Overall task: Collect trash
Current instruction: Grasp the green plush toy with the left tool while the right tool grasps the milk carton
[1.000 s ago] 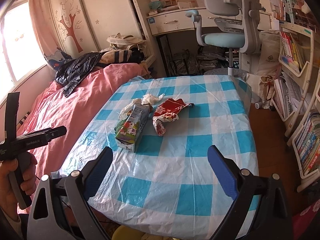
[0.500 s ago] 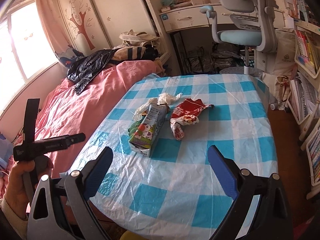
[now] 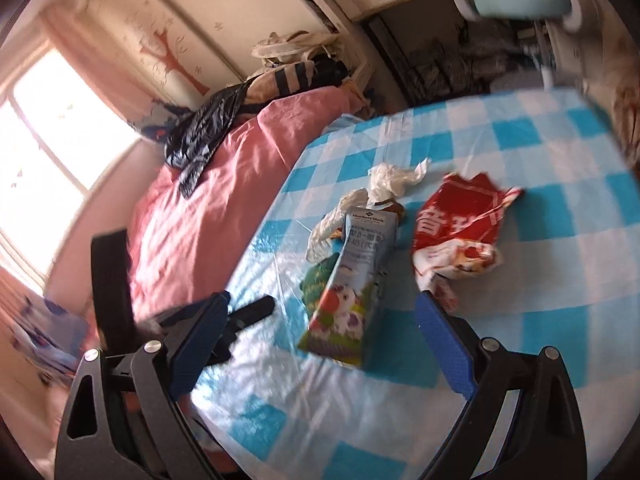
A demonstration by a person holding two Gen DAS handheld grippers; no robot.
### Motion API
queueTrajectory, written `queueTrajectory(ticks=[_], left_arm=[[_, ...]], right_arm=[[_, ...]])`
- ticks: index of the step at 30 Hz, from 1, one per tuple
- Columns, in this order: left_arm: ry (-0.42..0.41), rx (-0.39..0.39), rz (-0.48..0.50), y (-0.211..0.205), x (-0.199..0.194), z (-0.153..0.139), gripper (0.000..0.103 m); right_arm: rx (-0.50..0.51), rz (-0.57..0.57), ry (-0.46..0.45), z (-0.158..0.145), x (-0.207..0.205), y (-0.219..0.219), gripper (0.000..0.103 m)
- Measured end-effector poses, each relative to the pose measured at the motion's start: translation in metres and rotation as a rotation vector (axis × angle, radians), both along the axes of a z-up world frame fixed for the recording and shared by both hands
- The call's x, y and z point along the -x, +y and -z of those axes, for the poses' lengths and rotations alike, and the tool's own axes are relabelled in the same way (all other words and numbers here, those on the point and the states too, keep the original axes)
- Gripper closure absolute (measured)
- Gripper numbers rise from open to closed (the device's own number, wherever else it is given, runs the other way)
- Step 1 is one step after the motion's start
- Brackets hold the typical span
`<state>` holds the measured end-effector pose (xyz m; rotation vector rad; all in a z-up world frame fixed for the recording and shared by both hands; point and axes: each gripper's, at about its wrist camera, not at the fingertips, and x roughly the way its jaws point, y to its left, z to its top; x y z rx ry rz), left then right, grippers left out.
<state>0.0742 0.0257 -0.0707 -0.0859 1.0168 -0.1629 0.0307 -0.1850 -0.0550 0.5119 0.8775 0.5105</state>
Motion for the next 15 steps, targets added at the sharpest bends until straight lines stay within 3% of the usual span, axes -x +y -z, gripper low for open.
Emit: queueTrajectory(ticks=[4,10,13,15], left_arm=[[0.009,-0.037,0.041,-0.02,-0.014,0.014,0.012],[0.016,-0.038,0.05,-0.027,-0.03,0.023,0.012],[0.022,0.012,0.064,-0.029,-0.035,0.027,0.031],[0.027,0.047,0.105,-0.031,-0.035,0.026,0.072]], right_arm=[[-0.082,0.034,0.099,0.031,-0.029,0.0,0.024],[-0.067,-0.009,0.175,0.05,-0.043,0.004,0.048],[-0.057,-0.023,0.189,0.051,-0.045,0.002,0.07],[-0.072,-0.029,0.201,0.054,-0.047,0.0,0.071]])
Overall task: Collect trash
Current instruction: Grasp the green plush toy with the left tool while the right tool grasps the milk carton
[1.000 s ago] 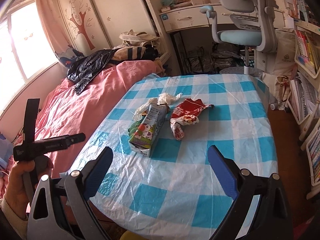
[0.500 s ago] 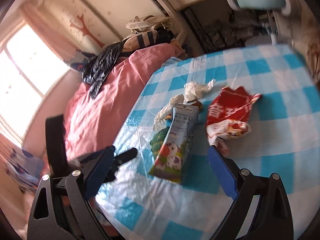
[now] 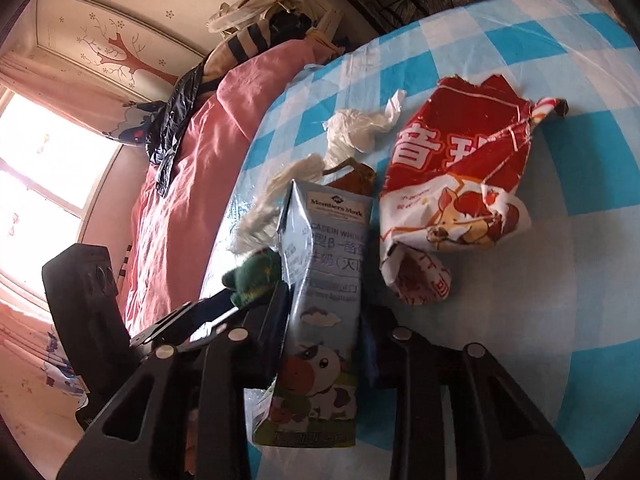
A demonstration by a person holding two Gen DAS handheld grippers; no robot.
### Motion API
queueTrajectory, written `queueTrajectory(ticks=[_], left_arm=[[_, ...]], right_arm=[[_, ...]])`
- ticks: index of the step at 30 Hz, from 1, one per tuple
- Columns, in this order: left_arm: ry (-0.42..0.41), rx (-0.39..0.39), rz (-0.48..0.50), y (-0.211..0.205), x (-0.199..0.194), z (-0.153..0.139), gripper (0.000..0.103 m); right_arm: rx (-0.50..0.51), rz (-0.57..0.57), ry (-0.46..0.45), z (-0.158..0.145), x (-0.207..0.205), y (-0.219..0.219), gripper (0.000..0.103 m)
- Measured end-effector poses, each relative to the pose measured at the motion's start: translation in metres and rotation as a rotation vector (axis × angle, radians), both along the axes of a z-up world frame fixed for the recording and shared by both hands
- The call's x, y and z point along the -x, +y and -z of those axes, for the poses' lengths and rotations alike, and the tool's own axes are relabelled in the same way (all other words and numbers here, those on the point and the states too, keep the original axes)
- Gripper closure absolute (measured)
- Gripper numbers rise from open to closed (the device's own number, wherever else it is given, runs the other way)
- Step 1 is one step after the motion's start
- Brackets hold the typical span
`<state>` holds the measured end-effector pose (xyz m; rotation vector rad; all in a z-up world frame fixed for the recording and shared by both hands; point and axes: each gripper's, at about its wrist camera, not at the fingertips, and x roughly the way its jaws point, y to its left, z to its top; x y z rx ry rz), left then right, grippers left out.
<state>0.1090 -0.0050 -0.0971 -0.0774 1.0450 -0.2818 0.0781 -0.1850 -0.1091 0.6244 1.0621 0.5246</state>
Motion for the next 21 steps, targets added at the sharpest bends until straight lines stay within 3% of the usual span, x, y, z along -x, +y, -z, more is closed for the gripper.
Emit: queueTrajectory(ticks=[2,9,17,21], left_arm=[[0.03,0.043,0.019,0.003,0.0,0.0,0.075],[0.042,0.064,-0.005,0.033,0.025,-0.012,0.079],[0.009,0.032,-0.033,0.053,0.077,-0.029,0.079],[-0.02,0.033,-0.031,0.057,0.107,-0.037,0.079]], right_arm=[[0.011,-0.009,-0.002,-0.002,0.003,0.0,0.071],[0.087,-0.015,0.008,-0.008,0.03,-0.008,0.071],[0.065,0.006,-0.033,-0.027,0.084,-0.014,0.072],[0.154,0.015,-0.075,-0.033,0.112,-0.009,0.072]])
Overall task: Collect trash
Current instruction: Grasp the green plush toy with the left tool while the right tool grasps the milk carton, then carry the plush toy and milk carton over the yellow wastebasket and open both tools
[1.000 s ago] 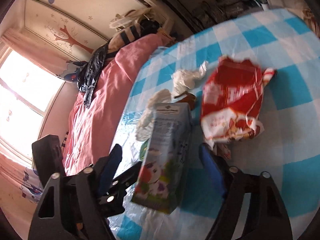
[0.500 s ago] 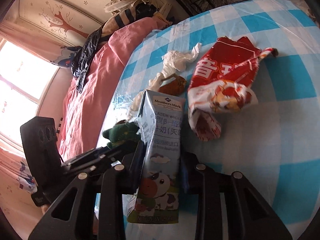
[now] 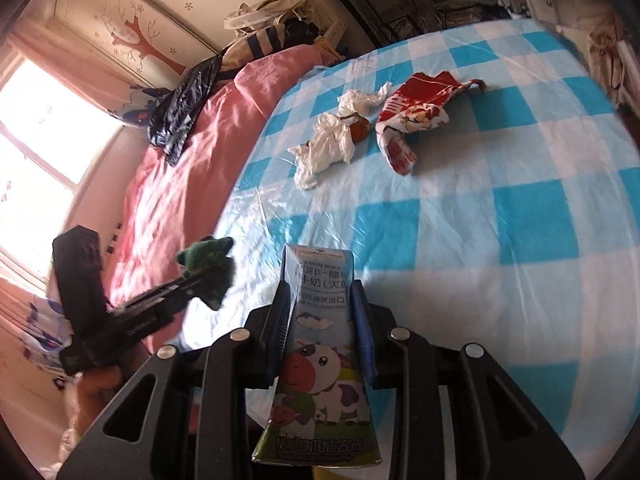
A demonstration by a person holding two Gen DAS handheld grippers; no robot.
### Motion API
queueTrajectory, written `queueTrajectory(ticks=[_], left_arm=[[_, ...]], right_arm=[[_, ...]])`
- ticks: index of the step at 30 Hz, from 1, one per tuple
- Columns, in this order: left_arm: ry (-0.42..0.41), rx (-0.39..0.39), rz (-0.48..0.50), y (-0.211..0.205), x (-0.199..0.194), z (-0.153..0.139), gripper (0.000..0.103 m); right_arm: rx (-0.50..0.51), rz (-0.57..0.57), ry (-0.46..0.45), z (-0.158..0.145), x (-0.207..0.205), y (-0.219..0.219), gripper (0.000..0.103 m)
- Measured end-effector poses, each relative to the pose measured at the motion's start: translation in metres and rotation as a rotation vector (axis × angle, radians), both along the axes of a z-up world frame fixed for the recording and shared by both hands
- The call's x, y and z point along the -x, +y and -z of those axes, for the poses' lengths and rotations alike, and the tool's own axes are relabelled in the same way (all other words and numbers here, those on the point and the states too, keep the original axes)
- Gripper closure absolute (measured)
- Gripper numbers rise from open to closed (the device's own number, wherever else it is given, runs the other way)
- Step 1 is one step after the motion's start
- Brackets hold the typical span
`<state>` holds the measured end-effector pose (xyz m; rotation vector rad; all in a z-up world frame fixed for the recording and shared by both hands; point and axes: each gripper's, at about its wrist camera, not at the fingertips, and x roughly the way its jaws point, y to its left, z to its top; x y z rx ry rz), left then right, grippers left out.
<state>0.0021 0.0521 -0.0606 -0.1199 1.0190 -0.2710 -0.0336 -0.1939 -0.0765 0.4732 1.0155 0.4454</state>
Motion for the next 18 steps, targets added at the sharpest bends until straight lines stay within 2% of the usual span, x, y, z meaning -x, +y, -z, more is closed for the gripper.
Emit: queueTrajectory(ticks=[5,8,10,16,18], left_arm=[[-0.013,0.007,-0.013,0.005,0.027,-0.007,0.079],[-0.013,-0.005,-0.012,0.004,0.036,-0.006,0.079],[-0.017,-0.001,-0.011,0.004,0.04,-0.007,0.079],[-0.071,0.035,-0.002,0.007,0.058,-0.018,0.079],[-0.087,0.039,0.008,0.005,0.066,-0.021,0.079]], right_arm=[[0.315,-0.098,-0.057,0.004,0.012,0.036,0.072],[0.407,-0.134,-0.099,0.005,0.018,0.049,0.072],[0.369,-0.122,-0.092,0.006,0.018,0.046,0.072],[0.111,-0.03,-0.072,-0.002,0.033,0.017,0.072],[0.057,-0.025,-0.077,-0.007,0.046,0.014,0.072]])
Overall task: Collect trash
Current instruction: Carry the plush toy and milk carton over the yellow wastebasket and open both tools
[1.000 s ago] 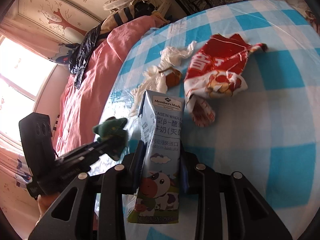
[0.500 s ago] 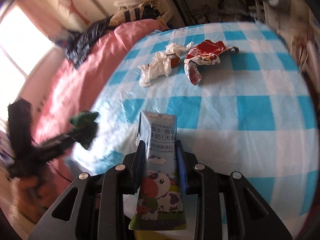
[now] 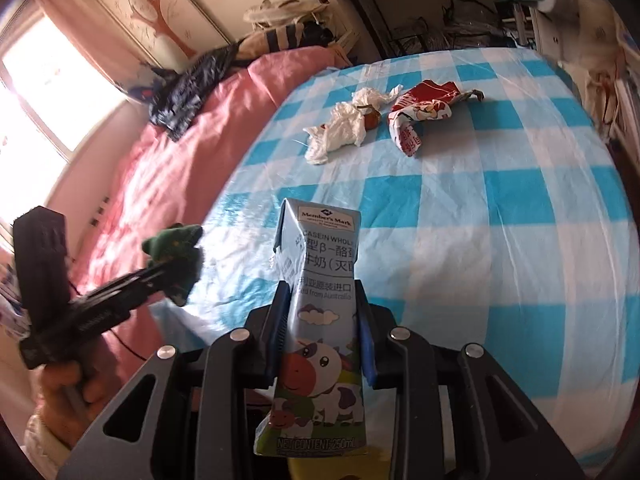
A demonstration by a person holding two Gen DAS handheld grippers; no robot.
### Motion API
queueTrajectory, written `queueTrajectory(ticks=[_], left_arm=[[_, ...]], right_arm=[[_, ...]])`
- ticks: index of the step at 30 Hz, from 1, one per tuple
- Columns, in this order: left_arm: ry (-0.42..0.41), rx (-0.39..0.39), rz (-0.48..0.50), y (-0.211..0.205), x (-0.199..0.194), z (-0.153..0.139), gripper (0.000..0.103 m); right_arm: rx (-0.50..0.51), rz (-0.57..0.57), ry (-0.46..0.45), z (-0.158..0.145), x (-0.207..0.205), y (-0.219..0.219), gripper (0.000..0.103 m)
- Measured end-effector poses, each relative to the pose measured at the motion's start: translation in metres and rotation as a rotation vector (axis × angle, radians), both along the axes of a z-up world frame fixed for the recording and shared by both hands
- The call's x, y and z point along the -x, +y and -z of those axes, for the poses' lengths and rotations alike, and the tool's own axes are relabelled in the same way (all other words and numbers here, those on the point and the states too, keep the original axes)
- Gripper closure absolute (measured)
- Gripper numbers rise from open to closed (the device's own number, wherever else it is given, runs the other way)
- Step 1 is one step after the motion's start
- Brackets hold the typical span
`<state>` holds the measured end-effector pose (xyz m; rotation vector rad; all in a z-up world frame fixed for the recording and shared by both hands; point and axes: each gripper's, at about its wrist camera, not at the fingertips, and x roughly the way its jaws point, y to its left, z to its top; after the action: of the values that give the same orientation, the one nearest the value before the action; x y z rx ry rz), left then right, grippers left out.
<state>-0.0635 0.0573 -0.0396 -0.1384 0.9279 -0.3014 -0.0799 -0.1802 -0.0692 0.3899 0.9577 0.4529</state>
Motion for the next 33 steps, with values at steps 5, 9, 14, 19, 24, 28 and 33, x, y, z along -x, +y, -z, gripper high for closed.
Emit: queueTrajectory(ticks=[5,9,14,19,24,28,33], left_arm=[[-0.024,-0.012,0.037,-0.008,0.025,-0.004,0.079],[-0.023,-0.041,0.074,-0.018,0.048,-0.001,0.079],[-0.009,-0.091,0.132,-0.034,0.081,0.009,0.079],[0.025,-0.146,0.194,-0.049,0.11,0.025,0.078],[0.069,-0.223,0.262,-0.066,0.129,0.041,0.071],[0.057,-0.234,0.267,-0.068,0.138,0.041,0.064],[0.02,-0.251,0.244,-0.067,0.147,0.037,0.054]], right_arm=[[-0.016,-0.031,-0.021,-0.006,0.045,0.009,0.072],[0.01,-0.067,-0.011,0.002,0.084,0.02,0.072],[0.086,-0.123,0.014,0.02,0.116,0.037,0.072],[0.211,-0.092,0.017,0.034,0.128,0.04,0.058],[0.164,0.021,-0.032,0.026,0.134,0.016,0.04],[0.141,0.064,-0.073,0.02,0.142,0.008,0.033],[0.145,0.07,-0.111,0.014,0.147,0.008,0.03]])
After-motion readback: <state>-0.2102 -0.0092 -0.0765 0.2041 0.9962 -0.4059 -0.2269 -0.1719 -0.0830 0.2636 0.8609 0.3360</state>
